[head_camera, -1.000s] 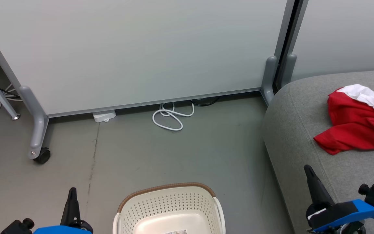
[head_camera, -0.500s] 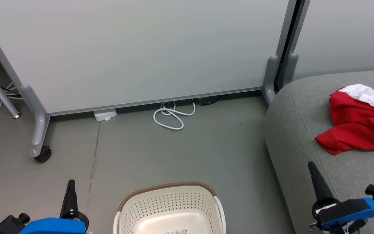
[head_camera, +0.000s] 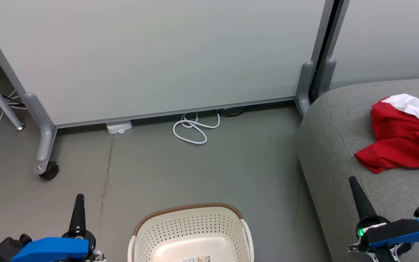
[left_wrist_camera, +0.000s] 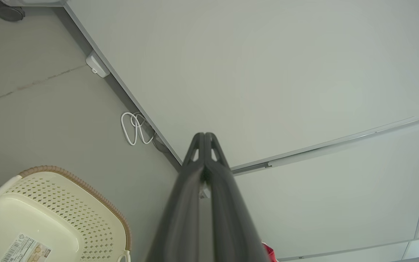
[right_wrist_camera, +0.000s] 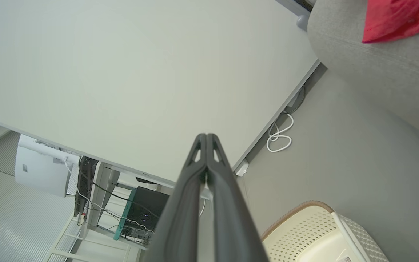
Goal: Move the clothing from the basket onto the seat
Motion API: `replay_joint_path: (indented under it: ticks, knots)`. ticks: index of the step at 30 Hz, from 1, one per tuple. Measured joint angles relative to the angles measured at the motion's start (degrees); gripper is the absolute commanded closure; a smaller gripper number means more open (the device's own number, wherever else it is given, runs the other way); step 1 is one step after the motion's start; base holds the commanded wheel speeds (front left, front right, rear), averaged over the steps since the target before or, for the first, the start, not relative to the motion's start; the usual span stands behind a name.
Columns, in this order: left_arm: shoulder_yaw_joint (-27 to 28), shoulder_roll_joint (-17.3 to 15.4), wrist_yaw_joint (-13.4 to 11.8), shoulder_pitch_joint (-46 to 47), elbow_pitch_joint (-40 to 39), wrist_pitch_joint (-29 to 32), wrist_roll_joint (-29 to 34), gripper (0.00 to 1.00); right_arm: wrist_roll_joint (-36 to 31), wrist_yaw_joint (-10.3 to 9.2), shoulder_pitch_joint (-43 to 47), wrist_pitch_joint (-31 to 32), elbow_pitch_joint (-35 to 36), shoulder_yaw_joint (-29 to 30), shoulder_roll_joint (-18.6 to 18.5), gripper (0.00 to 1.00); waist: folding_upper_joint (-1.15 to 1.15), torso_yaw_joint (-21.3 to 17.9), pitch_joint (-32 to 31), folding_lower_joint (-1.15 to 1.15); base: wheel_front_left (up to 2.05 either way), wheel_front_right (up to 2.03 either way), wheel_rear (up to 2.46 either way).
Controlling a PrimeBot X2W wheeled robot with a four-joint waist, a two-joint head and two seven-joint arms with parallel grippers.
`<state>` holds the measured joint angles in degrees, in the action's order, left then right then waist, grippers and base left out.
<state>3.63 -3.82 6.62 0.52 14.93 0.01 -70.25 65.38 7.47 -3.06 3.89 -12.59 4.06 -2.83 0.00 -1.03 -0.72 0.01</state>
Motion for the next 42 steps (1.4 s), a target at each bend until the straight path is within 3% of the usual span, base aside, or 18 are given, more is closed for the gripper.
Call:
replay_joint_path:
  ticks: [42]
  knots:
    - [2.3, 0.7, 0.5, 4.4, -0.6, 5.2, -17.4, 1.0, 21.2, 0.0, -2.1, 2.1, -1.1, 2.0, 0.0, 1.0, 0.0, 0.8, 0.7, 0.0, 0.0, 0.0, 0.0]
